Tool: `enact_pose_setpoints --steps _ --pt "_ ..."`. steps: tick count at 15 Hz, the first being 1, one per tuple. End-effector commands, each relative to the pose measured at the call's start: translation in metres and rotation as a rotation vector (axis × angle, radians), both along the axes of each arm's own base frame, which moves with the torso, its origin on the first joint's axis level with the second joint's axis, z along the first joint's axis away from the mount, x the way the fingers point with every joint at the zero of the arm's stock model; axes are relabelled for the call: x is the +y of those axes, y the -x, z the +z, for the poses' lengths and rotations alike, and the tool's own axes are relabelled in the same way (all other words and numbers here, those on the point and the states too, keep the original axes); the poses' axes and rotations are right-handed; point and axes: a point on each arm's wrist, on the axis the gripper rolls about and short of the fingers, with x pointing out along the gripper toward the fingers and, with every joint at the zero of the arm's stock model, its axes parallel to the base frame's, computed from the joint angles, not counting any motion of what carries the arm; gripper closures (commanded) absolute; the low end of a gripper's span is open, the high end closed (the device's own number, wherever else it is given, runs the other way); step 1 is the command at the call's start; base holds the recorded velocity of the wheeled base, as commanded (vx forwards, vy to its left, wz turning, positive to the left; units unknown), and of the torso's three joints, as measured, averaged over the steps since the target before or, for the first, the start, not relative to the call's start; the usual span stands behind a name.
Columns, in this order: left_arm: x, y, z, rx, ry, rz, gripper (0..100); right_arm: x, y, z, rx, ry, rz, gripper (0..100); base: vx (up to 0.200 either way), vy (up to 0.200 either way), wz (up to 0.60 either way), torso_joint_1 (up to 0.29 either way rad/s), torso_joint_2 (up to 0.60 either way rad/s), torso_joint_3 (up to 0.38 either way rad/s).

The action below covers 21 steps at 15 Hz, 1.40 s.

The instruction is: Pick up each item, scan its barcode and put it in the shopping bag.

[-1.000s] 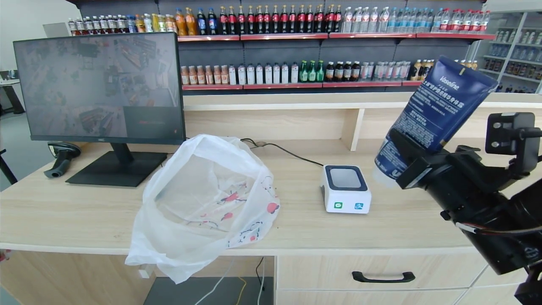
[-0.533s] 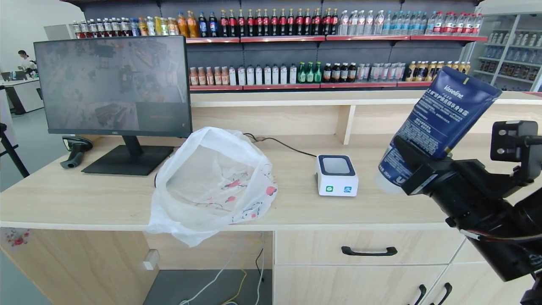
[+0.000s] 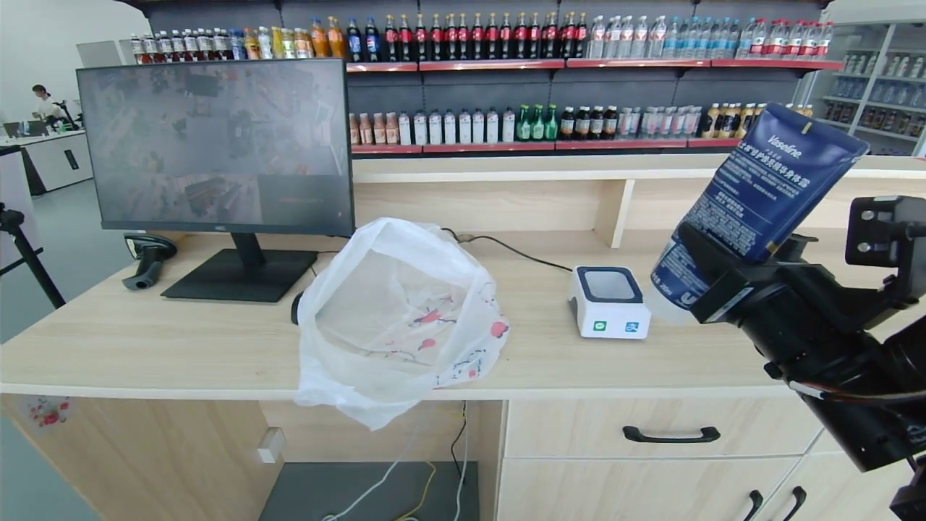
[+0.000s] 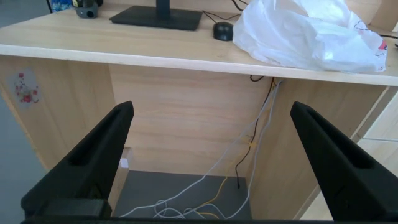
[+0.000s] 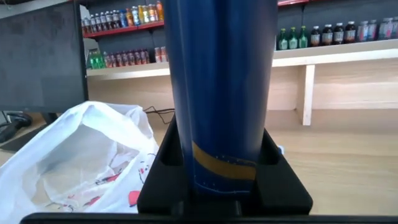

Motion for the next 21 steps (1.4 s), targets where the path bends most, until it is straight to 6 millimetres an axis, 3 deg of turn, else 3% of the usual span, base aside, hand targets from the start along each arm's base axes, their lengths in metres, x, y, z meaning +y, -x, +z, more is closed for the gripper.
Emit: enact_pose_setpoints --steps 1,4,10,15,21 --pt "0.0000 0.0000 0.0000 0.000 0.001 0.000 0 0.0012 -0.0011 0.0015 -0.006 -0.003 0.003 100 0.000 0.200 0.00 0.002 -0.01 -0.002" --pt "0.0000 0.0000 0.0000 0.000 -0.002 -0.001 0 0.0021 -0.0027 0.0003 -0.002 -0.001 0.003 100 0.000 0.200 0.00 0.002 0.00 -0.001" --pt "0.0000 0.0000 0.0000 0.000 -0.002 0.000 0 0.0029 -0.0040 -0.0005 0.001 -0.001 0.003 100 0.000 0.000 0.00 0.000 0.00 0.000" --pt "0.0000 0.0000 0.0000 0.000 -0.001 -0.001 0 0.0023 -0.0031 -0.0008 0.002 0.001 0.003 100 0.200 0.000 0.00 -0.005 -0.01 0.004" --pt "0.0000 0.0000 0.0000 0.000 0.001 0.000 0 0.0043 -0.0066 -0.0014 0.003 0.001 0.003 100 0.000 0.000 0.00 0.000 0.00 0.000"
